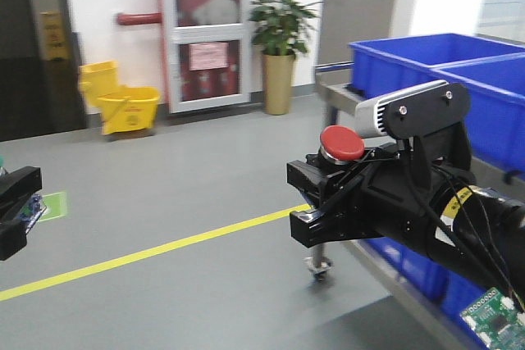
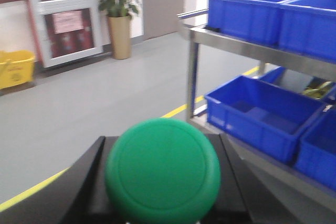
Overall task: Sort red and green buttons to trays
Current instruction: 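Drive the base to the cart with the green and red trays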
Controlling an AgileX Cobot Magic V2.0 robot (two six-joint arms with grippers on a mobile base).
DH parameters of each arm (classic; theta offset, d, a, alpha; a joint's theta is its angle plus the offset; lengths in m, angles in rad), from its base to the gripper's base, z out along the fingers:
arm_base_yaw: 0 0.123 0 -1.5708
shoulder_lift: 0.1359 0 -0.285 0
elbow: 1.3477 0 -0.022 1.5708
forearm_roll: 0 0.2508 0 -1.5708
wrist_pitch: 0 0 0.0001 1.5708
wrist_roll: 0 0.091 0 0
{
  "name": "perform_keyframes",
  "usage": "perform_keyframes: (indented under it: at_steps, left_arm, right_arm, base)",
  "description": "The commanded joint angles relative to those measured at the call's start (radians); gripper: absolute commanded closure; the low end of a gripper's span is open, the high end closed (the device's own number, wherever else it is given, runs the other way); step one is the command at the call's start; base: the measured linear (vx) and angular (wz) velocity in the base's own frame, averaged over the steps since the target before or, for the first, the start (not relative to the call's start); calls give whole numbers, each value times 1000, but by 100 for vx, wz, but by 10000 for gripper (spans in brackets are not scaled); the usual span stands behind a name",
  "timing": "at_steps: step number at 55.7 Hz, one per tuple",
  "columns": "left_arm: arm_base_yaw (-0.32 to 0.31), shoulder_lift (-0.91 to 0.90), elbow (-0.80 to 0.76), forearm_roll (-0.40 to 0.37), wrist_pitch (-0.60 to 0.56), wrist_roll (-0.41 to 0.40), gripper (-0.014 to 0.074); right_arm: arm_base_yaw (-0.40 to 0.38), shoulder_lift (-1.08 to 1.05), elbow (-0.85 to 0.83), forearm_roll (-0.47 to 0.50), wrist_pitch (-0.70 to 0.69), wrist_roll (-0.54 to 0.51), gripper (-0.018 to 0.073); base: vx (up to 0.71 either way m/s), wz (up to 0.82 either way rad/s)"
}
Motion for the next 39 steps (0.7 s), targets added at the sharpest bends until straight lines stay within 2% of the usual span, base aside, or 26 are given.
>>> perform_keyframes:
  at_steps: [1, 39]
  left_arm:
    - [-6, -13, -38, -7, -94, -3, 599]
    - [-6, -13, -38, -7, -94, -3, 599]
  right_arm:
    - [-3, -29, -41, 0, -93, -3, 568]
    - [-3, -29, -41, 0, -93, -3, 568]
  base:
    - [31, -64]
    - [25, -73]
